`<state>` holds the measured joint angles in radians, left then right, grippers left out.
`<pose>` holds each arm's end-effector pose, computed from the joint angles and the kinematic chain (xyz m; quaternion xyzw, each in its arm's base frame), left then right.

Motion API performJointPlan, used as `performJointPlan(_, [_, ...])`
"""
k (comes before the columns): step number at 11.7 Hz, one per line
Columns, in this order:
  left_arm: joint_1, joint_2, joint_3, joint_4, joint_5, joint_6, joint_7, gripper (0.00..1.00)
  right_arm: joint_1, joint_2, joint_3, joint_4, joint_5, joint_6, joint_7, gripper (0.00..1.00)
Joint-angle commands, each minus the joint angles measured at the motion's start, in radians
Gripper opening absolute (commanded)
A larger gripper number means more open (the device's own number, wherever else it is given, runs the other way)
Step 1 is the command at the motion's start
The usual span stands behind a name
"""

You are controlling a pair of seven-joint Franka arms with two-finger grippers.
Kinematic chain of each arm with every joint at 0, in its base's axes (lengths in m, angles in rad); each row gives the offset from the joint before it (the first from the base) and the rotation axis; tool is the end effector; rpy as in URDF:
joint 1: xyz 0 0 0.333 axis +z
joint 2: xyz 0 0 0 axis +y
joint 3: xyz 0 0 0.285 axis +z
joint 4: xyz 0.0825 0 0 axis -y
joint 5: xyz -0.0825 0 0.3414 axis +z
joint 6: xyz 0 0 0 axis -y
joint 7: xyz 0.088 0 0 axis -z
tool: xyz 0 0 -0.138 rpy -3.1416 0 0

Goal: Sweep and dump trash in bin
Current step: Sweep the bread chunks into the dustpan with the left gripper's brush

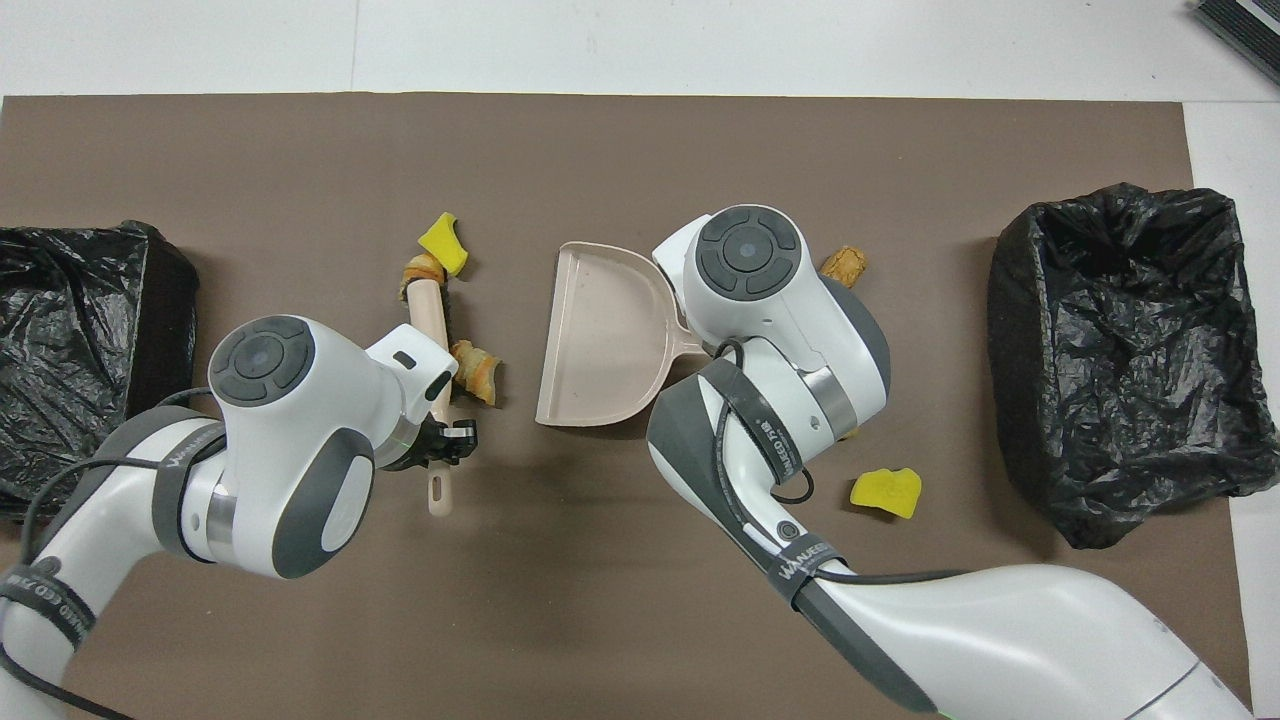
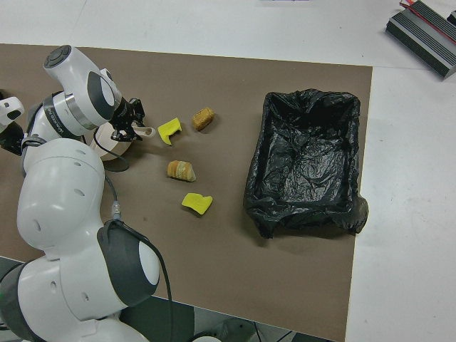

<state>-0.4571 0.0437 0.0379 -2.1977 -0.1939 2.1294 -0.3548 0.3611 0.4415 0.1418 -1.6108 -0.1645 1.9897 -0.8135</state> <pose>0.4388 -0.2104 0.3206 0.9951 0.0238 -0.0811 0.0515 0.5514 0.2771 0.3298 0.7715 0.6341 -0.0349 0.0388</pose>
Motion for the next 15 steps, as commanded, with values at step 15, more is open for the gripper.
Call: performJointPlan(15, [-0.013, 0.047, 0.022, 0.217, -0.014, -0.158, 0.132, 0.0, -0.021, 0.008, 0.006, -0.003, -0.026, 0.055, -0.003, 0.0])
